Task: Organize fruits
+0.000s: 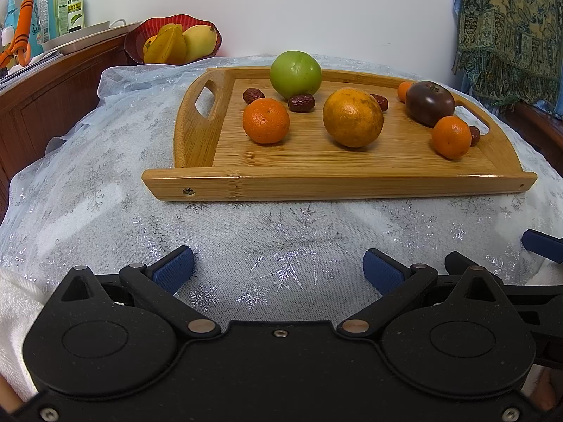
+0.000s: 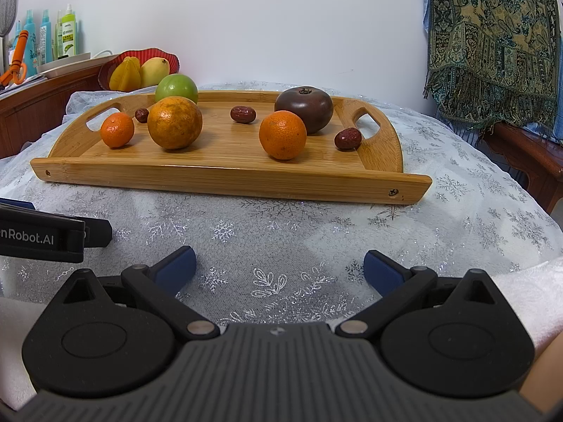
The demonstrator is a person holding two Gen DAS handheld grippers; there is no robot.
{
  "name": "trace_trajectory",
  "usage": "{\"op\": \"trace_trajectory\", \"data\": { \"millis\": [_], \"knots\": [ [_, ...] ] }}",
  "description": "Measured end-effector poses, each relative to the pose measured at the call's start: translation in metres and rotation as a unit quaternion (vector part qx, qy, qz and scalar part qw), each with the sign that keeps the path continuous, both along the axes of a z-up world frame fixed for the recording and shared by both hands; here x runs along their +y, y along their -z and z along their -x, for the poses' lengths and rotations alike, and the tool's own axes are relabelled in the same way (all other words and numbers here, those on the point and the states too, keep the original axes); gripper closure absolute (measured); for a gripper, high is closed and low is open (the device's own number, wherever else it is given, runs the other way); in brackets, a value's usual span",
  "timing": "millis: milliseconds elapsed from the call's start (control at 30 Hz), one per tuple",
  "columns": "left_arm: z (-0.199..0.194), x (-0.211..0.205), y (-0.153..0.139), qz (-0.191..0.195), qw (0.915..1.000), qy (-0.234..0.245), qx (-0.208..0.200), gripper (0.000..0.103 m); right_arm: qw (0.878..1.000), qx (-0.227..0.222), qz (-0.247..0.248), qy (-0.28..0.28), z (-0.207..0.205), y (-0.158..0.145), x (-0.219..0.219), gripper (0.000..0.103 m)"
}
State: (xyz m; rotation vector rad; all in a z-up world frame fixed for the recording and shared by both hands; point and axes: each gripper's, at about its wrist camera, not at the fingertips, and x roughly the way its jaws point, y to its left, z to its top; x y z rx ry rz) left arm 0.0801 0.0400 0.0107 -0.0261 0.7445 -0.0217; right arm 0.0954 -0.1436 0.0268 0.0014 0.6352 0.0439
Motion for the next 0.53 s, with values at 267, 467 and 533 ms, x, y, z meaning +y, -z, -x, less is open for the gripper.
{"op": "trace_trajectory", "data": {
  "millis": [267,467,533],
  "knots": [
    [0.0,-0.0001,0.0001,-0.001,1.0,0.0,0.0,0.0,1.0,0.0,0.0,0.0,-0.0002,-0.0004,-0.0003,0.0],
    [-0.0003,-0.0001,-0.0002,0.001,1.0,0.0,-0.001,0.0,1.0,-0.001,0.0,0.0,-0.0001,-0.0002,-0.0004,0.0],
    [-0.0003,-0.0004,-0.0005,-0.001,1.0,0.001,-0.002,0.0,1.0,-0.005,-0.001,0.0,0.0003,-0.0012,-0.0006,0.0]
  ]
}}
